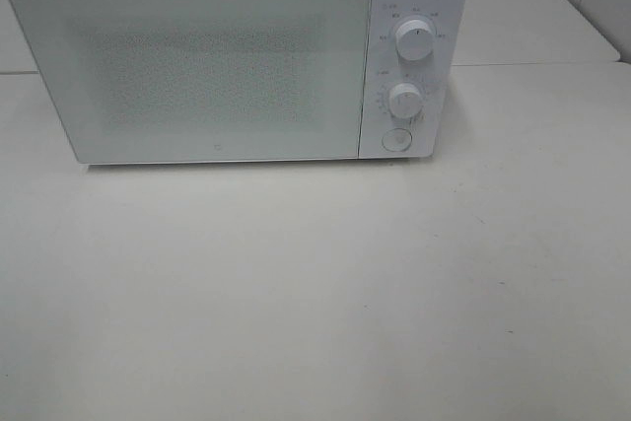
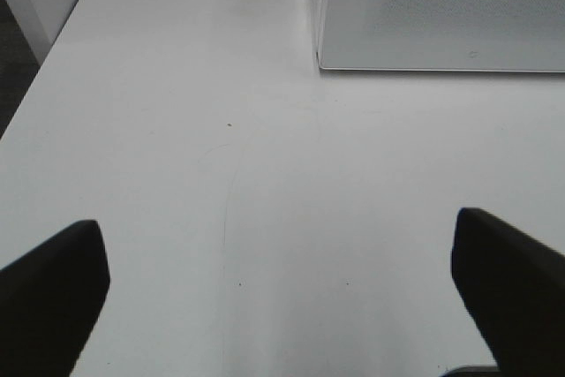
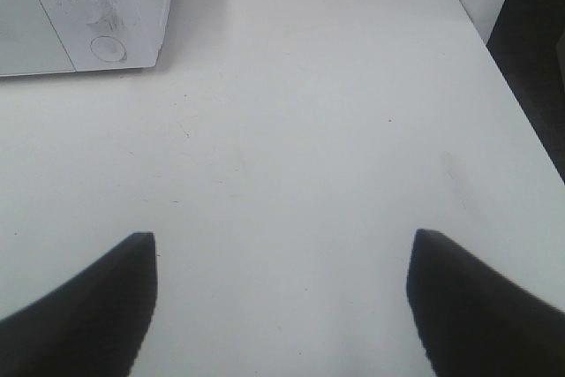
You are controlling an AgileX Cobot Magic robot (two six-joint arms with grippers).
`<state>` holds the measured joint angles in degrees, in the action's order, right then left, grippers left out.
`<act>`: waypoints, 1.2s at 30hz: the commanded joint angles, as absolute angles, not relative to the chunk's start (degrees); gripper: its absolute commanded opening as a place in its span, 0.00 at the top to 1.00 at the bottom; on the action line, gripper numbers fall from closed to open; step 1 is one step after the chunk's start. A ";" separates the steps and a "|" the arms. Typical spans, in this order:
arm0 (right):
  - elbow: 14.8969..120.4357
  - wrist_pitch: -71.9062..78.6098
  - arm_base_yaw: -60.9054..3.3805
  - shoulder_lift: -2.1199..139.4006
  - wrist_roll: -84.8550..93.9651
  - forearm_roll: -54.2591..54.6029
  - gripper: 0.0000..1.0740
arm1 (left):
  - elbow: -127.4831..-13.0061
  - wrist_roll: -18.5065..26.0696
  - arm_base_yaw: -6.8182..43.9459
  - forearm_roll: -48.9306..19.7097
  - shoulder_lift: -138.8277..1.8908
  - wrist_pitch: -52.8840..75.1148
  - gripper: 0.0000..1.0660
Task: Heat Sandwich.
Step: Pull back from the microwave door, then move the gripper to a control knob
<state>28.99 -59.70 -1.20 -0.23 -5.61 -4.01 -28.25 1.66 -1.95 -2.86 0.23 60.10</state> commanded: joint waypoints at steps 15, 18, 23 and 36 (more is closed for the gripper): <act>28.82 -59.53 -0.69 -1.55 -5.04 -3.90 0.30 | -28.19 1.72 -1.26 -3.44 1.49 59.36 0.08; 28.82 -59.53 -0.69 -1.55 -5.04 -3.90 0.30 | -28.19 1.72 -1.26 -3.44 1.49 59.36 0.08; 28.82 -59.53 -0.69 -1.55 -5.04 -3.90 0.30 | -28.19 1.72 -1.26 -3.44 1.49 59.36 0.08; 28.82 -59.53 -0.69 -1.09 -5.04 -4.01 0.27 | -28.19 1.72 -1.26 -3.44 1.49 59.36 0.08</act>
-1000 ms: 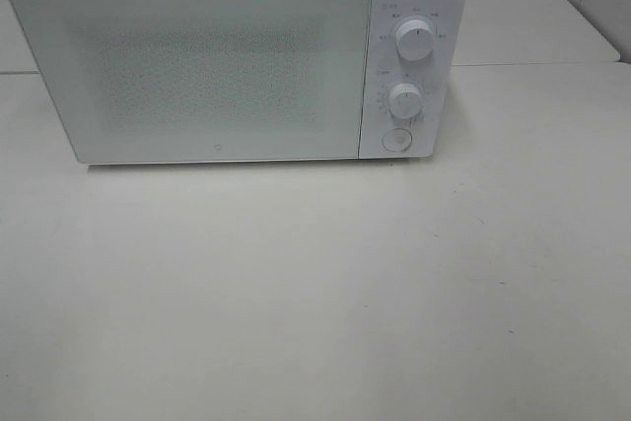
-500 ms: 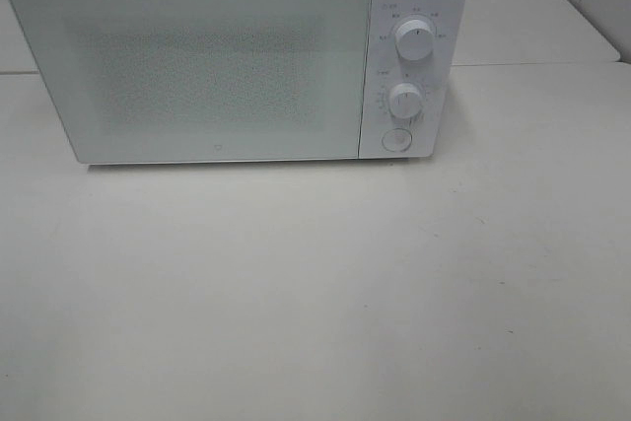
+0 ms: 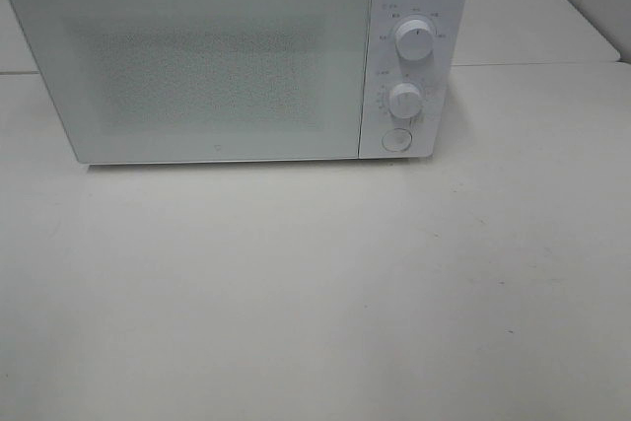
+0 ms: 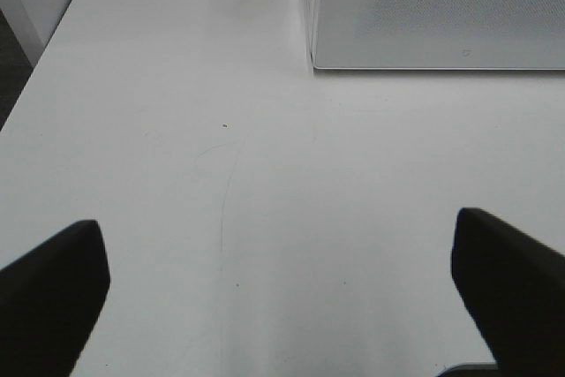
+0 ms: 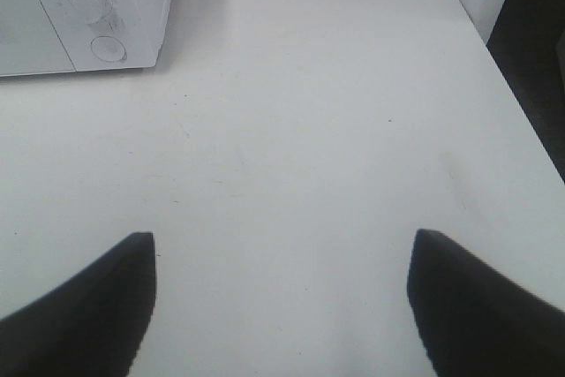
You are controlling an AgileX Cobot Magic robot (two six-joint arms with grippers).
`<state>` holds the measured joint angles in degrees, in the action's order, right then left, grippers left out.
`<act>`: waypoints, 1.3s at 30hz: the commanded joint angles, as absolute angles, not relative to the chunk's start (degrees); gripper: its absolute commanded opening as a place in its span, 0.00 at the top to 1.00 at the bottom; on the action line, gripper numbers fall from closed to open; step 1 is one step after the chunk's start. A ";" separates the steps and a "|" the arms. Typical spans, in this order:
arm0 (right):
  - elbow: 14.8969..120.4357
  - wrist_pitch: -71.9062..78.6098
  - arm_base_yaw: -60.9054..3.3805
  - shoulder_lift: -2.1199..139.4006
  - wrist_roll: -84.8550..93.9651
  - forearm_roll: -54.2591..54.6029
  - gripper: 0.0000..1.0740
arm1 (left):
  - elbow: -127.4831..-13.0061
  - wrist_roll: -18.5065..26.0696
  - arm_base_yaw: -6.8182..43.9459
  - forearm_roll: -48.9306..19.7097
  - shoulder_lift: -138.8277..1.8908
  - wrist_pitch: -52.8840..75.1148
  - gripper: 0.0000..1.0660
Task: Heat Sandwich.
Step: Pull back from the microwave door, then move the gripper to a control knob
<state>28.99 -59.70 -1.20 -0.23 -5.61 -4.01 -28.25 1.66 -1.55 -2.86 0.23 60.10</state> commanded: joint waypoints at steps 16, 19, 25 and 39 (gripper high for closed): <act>29.97 -57.70 -0.69 0.46 -4.18 -5.21 0.22 | -28.19 1.72 -1.26 -3.44 1.49 59.36 0.08; 30.37 -55.06 -0.69 3.72 -4.13 -5.21 0.22 | -28.19 1.72 -1.26 -3.44 1.49 59.36 0.08; 29.68 -46.70 -0.69 12.03 -4.18 -5.04 0.22 | -28.19 1.72 -1.26 -3.44 1.49 59.36 0.08; 28.99 -24.29 -0.69 30.60 -5.04 -4.98 0.23 | -28.19 1.72 -1.26 -3.44 1.49 59.36 0.08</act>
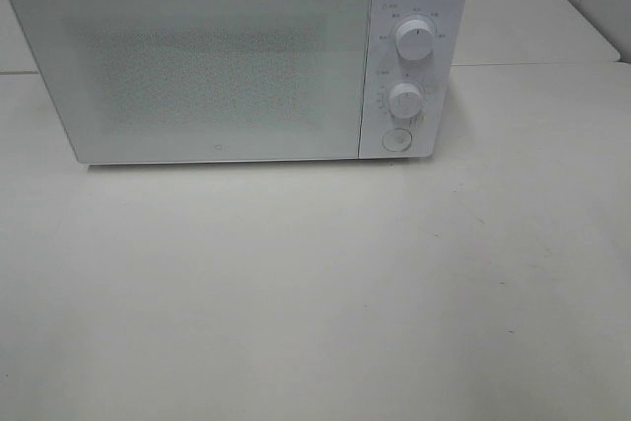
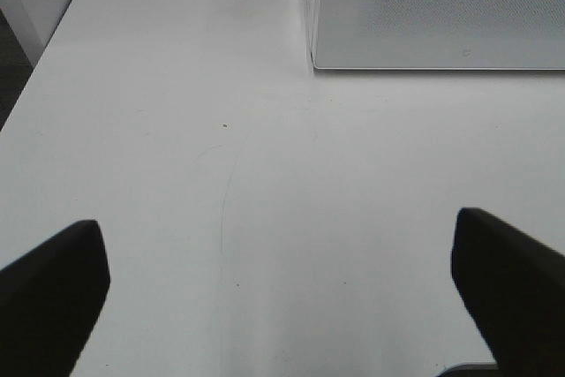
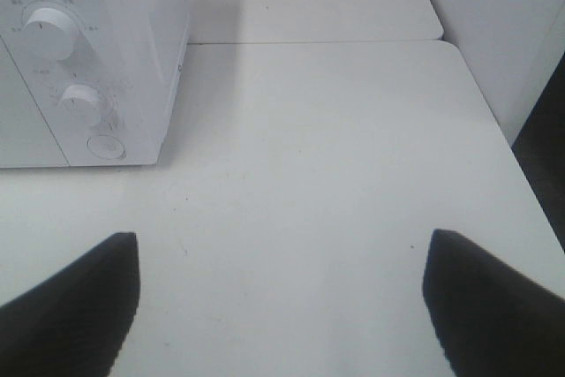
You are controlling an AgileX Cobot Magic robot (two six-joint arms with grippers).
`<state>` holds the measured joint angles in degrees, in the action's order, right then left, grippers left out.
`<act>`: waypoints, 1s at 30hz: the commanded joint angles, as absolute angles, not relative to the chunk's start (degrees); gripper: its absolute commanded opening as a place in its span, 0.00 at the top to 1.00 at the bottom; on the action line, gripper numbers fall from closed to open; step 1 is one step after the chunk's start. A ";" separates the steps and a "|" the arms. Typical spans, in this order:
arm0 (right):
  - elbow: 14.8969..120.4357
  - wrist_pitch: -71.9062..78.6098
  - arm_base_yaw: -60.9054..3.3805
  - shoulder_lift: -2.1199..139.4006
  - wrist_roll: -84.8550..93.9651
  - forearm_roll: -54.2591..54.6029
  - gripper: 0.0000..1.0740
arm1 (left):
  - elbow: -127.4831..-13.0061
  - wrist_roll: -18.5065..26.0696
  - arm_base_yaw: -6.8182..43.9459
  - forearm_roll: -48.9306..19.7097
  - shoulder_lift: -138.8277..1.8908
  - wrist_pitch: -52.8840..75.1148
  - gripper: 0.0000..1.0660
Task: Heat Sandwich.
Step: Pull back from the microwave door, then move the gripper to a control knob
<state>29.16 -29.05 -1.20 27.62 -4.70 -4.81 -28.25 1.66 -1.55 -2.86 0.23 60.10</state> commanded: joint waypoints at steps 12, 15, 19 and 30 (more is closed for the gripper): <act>28.99 -9.17 -0.69 45.09 -5.90 -4.98 0.25 | -28.19 1.72 -1.26 -3.44 1.49 59.36 0.08; 28.07 -1.32 -0.69 48.82 -5.96 -4.98 0.25 | -28.19 1.72 -1.26 -3.44 1.49 59.36 0.08; 26.64 5.33 -0.69 51.28 -5.96 -4.93 0.26 | -28.19 1.78 -1.26 -3.44 1.49 59.36 0.08; 21.14 28.71 -2.69 64.06 0.34 4.70 0.27 | -28.19 1.78 -1.26 -3.44 1.49 59.36 0.08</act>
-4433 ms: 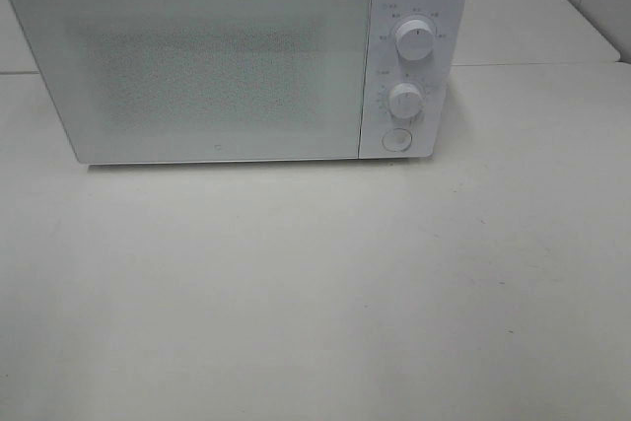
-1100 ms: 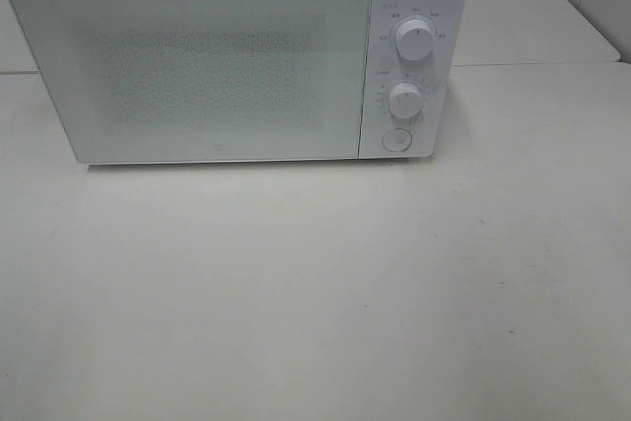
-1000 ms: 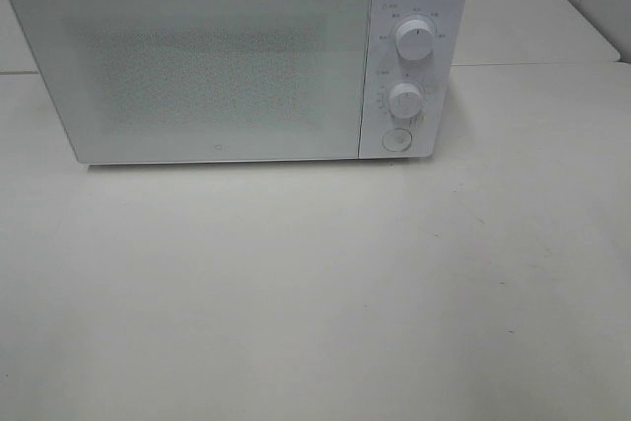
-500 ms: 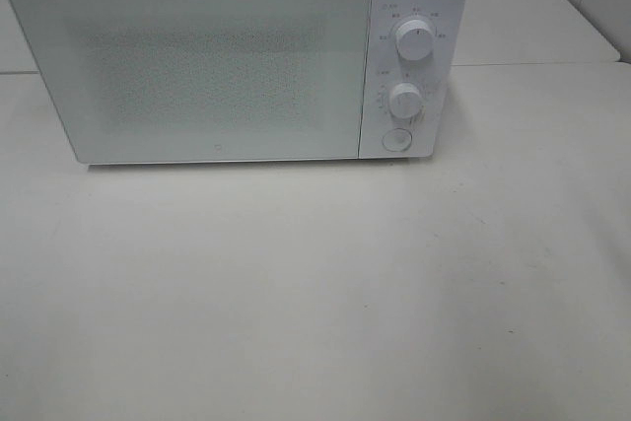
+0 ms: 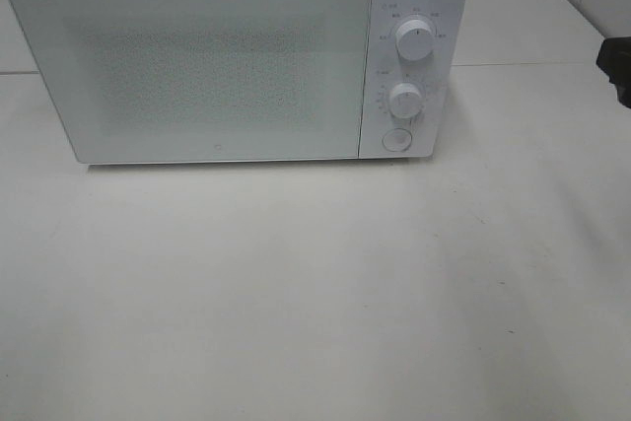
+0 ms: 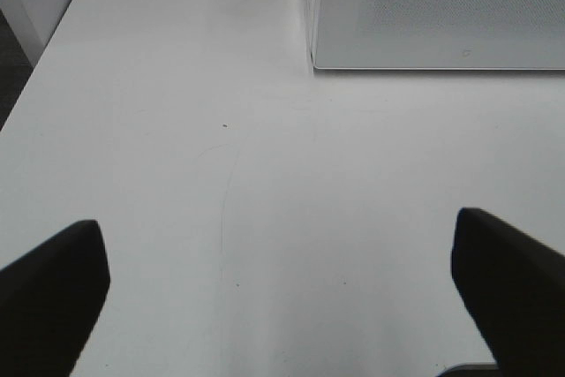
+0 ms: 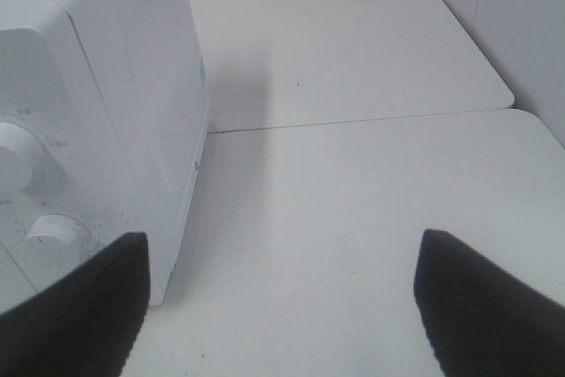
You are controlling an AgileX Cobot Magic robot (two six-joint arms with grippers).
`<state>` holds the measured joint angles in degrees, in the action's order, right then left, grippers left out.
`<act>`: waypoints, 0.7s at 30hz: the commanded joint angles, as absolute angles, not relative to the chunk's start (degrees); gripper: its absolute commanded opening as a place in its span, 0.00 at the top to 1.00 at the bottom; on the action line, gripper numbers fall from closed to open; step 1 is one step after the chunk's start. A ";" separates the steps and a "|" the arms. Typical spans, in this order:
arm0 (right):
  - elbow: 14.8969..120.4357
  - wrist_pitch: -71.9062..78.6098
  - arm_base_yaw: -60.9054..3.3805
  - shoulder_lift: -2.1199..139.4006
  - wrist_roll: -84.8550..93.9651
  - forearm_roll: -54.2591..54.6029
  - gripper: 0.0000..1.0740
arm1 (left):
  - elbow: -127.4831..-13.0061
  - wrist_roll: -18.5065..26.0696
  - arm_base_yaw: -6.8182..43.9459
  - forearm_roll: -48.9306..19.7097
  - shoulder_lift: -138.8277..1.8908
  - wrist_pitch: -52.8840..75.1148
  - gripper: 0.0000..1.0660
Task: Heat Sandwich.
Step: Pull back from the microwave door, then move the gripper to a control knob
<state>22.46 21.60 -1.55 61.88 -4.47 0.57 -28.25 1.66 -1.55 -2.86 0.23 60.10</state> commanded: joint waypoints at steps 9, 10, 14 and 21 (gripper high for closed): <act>18.28 42.74 -12.43 73.17 9.22 15.64 0.27 | -28.19 1.78 -1.26 -3.44 1.49 59.36 0.08; 18.28 44.12 -13.81 74.31 9.97 17.13 0.28 | -28.19 1.78 -1.26 -3.44 1.49 59.36 0.08; 18.28 49.39 -18.68 77.98 12.72 24.06 0.28 | -28.19 1.78 -1.26 -3.44 1.49 59.36 0.08; 18.33 57.75 -26.53 83.82 14.32 32.54 0.28 | -28.19 1.78 -1.26 -3.44 1.49 59.36 0.08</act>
